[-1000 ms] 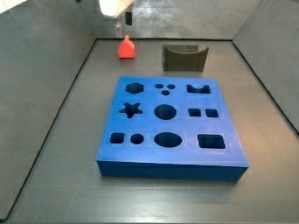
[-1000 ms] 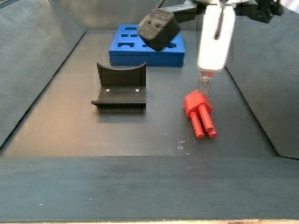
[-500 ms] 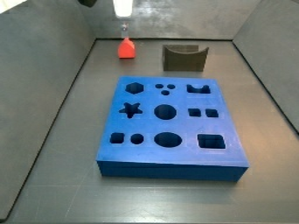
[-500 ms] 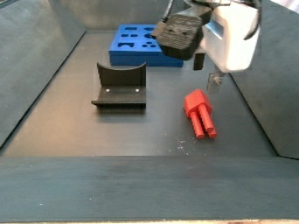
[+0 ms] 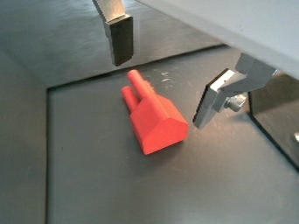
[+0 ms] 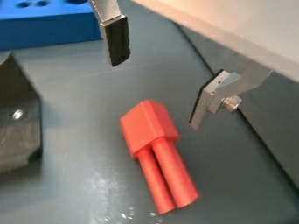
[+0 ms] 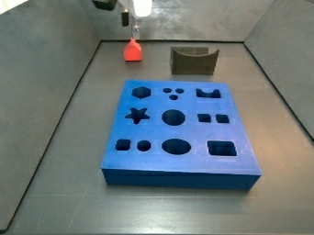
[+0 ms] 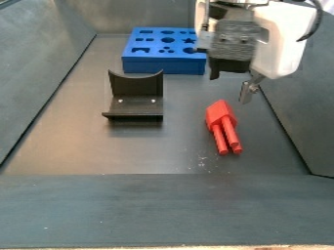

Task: Pick up the 3 prong object. Move up. Rotate the 3 prong object. Place the 3 prong object on the fixture. Regrasp the 3 prong object. Move to above the board. Insert the 3 prong object.
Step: Rotate the 3 prong object.

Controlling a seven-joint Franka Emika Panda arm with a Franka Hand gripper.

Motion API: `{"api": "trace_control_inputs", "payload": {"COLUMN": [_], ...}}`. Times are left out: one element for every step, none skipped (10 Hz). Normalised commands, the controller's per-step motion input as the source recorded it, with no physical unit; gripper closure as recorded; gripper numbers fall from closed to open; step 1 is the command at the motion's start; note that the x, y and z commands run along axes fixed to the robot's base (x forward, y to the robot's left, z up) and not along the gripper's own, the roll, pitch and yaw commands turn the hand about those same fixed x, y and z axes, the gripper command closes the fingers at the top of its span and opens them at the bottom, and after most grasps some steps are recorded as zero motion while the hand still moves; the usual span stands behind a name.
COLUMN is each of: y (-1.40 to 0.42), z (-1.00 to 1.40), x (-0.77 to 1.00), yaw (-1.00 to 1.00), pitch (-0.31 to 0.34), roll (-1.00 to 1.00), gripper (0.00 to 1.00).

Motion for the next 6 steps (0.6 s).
{"api": "trace_control_inputs", "payload": {"y": [0.00, 0.00, 0.00, 0.00, 0.00, 0.01], "z": [-0.03, -0.03, -0.03, -0.03, -0.03, -0.03], "x": [0.05, 0.05, 0.05, 0.05, 0.05, 0.05], "yaw": [1.00, 1.00, 1.00, 1.00, 1.00, 1.00], "pitch": [-0.016, -0.017, -0.019, -0.020, -0.022, -0.023], "roll": [0.00, 0.00, 0.00, 0.01, 0.01, 0.01], "gripper": [0.00, 0.00, 0.00, 0.00, 0.00, 0.00]}}
